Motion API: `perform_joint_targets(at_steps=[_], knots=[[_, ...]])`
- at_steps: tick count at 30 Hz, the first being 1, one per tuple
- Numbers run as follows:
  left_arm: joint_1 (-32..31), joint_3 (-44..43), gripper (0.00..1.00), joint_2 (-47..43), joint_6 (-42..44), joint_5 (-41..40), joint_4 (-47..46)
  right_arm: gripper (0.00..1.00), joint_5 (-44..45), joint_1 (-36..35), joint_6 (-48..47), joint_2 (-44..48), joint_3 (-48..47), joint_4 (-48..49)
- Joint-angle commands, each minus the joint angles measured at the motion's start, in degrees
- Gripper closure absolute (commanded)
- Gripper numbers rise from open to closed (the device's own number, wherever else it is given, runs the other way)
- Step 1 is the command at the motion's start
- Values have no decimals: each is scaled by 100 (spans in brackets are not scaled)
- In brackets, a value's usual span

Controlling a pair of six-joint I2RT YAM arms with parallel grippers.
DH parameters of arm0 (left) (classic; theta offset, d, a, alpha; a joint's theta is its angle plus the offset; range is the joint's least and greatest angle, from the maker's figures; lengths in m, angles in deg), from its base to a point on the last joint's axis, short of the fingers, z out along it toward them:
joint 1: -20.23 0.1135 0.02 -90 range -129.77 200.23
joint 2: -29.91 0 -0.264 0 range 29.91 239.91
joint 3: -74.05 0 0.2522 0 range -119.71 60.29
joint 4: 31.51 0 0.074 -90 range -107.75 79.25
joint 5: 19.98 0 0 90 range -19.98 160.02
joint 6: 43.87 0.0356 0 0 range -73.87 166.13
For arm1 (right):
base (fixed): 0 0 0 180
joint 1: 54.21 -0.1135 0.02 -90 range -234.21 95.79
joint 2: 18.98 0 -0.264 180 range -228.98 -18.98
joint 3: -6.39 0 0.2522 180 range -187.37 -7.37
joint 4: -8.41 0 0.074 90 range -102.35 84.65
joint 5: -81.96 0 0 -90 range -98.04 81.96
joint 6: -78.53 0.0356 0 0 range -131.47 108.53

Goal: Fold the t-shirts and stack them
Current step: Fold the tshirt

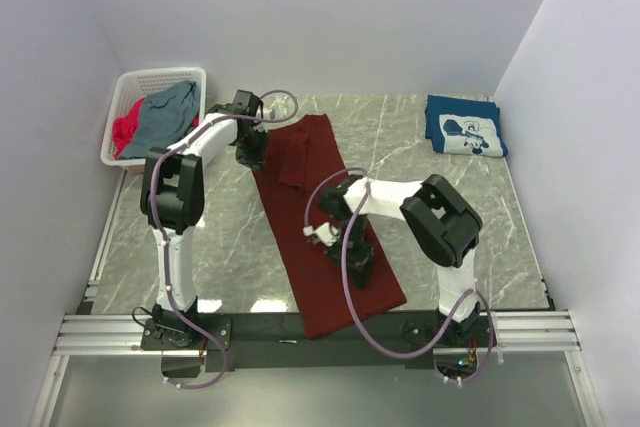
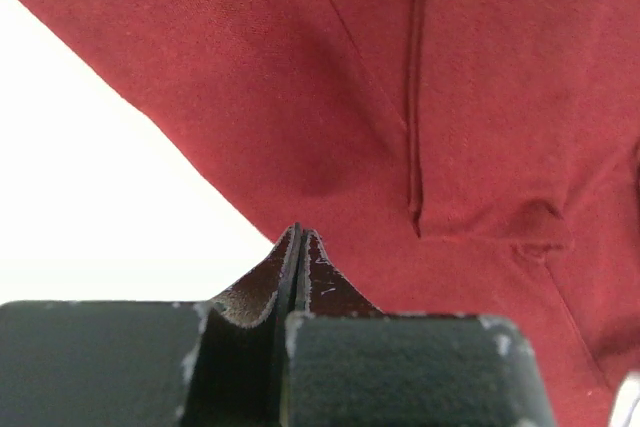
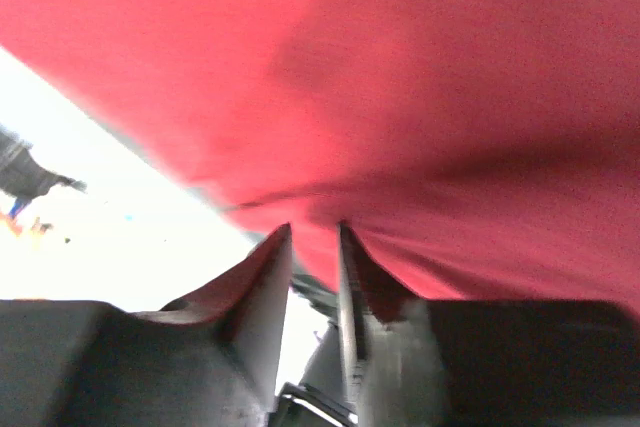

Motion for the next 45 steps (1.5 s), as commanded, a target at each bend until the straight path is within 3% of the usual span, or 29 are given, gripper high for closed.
perform_joint_targets(at_steps=[1,6,11,16,21,29,34,38,45], knots=[[26,-294,98,262,-101,-6,78,66,-1606,-379,-63,395,-294,-190],[17,-637,98,825,-4,240,43,57,-2188,-29,-178,1195,-821,-253],[-26,-1524,97,1641,101,284,113,57,-2347,630,-160,1486,-1051,-148],[-210,-2752,96,2363,399,232,175,57,-2155,1763,208,1548,-1375,387],[-440,-3626,85,2646,875,-32,-166,57,-1926,2335,543,1118,-2182,679],[-264,-2098,44,557,743,380,-1486,59,-1486,2494,1439,100,-3107,1864],[-211,-1421,45,114,368,1318,-1365,60,-1407,2503,1774,-691,-3704,2199],[-194,-990,64,236,-12,1953,-1380,64,-1407,2512,2133,-1246,-4109,2243],[-18,-638,70,711,-513,2560,-1811,66,-1442,2608,2503,-1783,-4048,2665]])
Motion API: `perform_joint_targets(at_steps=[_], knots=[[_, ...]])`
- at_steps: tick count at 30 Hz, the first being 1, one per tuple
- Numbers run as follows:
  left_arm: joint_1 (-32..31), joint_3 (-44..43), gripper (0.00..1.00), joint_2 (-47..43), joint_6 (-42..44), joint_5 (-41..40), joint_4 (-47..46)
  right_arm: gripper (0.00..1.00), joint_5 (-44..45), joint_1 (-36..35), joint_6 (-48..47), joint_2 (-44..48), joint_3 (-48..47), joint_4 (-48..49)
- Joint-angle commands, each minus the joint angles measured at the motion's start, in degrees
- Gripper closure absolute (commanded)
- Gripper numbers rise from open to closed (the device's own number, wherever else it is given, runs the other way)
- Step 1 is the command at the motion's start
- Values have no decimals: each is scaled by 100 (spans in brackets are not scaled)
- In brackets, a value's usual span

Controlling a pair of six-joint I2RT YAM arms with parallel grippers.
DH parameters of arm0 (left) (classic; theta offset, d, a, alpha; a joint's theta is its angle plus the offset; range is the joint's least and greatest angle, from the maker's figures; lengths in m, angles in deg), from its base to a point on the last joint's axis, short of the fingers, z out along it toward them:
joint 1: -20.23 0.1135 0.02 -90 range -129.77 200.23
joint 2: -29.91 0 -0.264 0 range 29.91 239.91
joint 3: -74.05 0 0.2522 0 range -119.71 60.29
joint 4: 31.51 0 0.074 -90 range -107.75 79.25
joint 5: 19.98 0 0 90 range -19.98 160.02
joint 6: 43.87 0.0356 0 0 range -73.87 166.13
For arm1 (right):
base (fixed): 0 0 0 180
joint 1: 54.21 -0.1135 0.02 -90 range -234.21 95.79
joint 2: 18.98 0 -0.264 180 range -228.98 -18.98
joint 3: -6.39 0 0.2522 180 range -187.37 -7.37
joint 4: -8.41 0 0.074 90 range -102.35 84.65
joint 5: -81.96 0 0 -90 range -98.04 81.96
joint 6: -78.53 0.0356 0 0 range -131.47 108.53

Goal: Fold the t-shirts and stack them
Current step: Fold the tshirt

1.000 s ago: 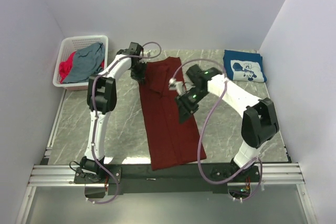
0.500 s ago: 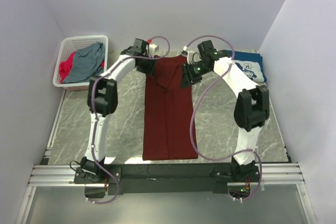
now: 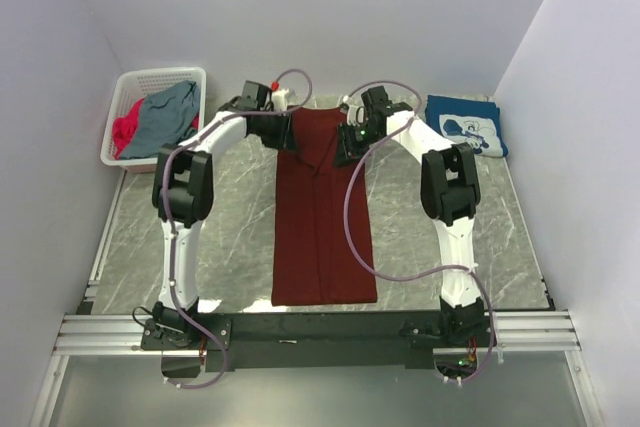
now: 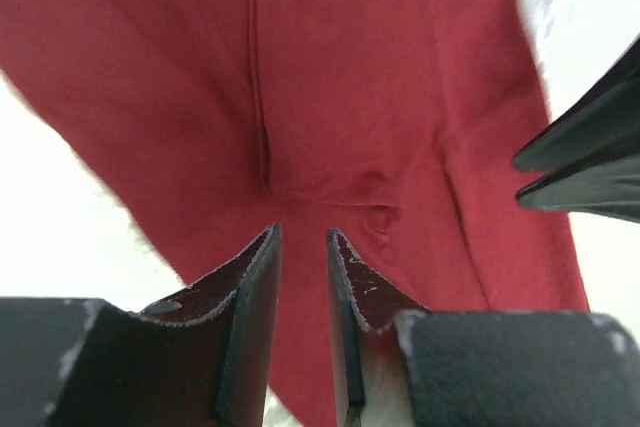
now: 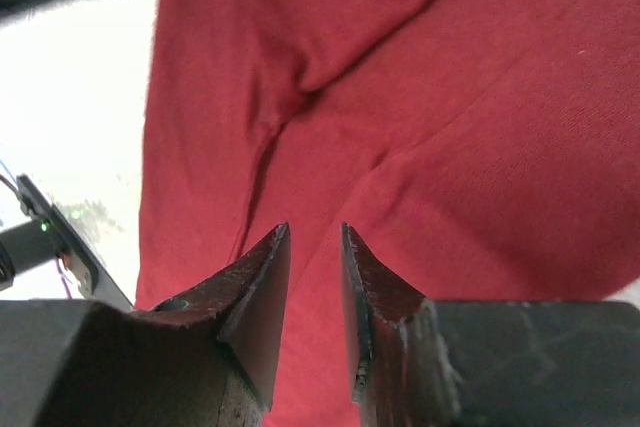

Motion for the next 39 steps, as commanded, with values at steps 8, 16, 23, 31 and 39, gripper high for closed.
perform_joint_targets(at_steps=[8,16,23,31,39], knots=[[265,-28,71,808,-732,778,-350,65,84,336,1166,-611,-268,935],[388,-1012,71,1818,-890,892,-113,67,-99,714,1545,-1420,-910,751],[406,-1004,69,1934,-1092,963,-394,66,-364,996,1923,-1808,-1534,882],[406,-750,66,1688,-1400,1077,-640,53,-294,1180,2398,-1817,-1798,1049],[406,-337,55,1275,-1392,1156,-999,61,-530,1224,2258,-1537,-1720,918]])
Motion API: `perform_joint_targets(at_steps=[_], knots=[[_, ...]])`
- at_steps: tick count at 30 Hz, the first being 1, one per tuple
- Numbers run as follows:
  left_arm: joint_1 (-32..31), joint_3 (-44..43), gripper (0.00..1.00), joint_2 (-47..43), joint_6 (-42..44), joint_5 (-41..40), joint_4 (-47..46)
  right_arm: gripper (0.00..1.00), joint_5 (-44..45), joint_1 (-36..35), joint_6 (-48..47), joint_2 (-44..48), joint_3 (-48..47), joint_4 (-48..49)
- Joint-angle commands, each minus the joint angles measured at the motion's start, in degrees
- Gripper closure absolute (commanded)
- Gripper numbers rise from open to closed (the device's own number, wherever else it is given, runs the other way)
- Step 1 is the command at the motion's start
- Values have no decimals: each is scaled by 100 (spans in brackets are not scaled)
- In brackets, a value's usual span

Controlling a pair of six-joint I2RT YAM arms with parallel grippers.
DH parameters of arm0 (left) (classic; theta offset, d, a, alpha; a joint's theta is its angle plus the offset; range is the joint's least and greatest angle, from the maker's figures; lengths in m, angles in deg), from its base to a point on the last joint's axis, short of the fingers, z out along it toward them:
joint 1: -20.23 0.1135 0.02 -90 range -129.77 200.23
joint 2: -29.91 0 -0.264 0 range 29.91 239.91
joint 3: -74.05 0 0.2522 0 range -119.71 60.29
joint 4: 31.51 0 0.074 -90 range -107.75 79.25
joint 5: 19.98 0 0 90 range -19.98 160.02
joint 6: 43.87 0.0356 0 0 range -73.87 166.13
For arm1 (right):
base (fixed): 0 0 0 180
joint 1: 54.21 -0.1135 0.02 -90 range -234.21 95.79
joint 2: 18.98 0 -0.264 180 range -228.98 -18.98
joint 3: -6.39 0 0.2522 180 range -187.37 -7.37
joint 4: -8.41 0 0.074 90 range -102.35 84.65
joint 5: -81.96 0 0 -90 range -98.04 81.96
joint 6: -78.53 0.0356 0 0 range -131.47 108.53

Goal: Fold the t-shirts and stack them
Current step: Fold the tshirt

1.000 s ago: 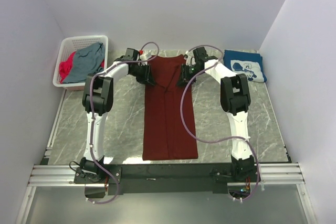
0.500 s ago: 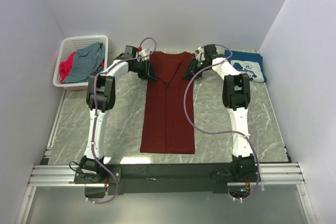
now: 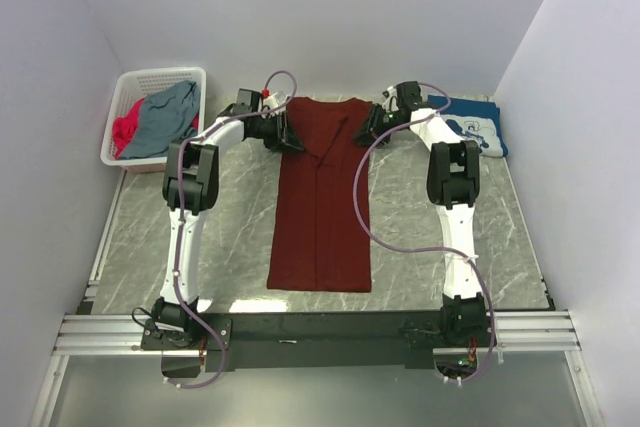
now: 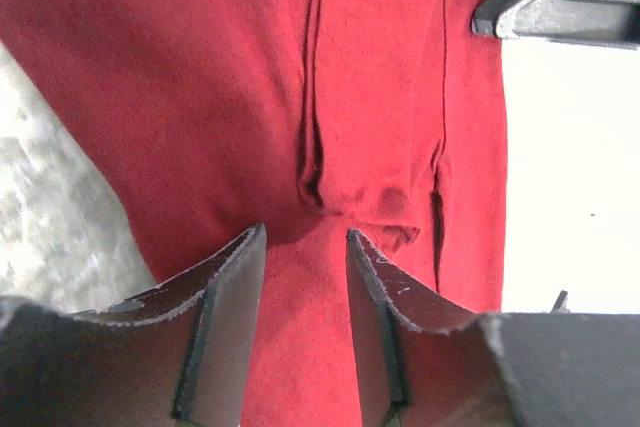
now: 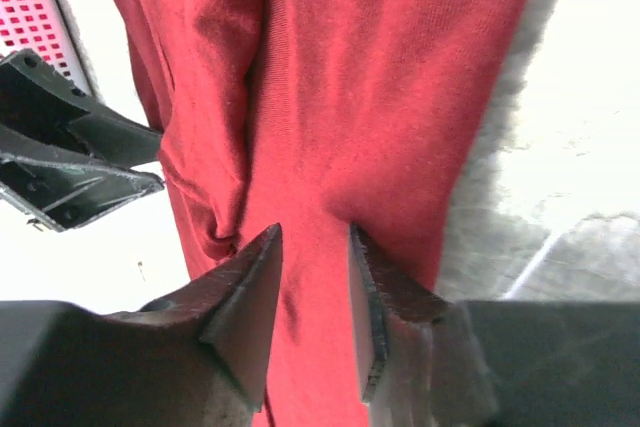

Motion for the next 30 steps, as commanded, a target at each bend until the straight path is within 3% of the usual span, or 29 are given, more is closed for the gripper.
perform_joint_targets(at_steps=[1,6,9,13,20,30], knots=[[3,483,55,-477,112,-136,-230,63,-165,66,-183,366,70,-38],[4,1818,54,-1628,-133,111,-1293,68,-606,-118,-350,1751,1273,252],[-5,2452,55,-2025,-99,208,-1305,69,-650,-250,-387,2525,2344,584],[-32,3085,56,-2448,16,322,-1216,70,-808,-452,-158,2828,3584,902],[-119,3823,58,-2335,-229,472,-1453,75,-773,-488,-333,2179,3544,797],[-155,3613,59,-1728,-397,656,-1585,80,-413,-339,-272,1281,2718,402]])
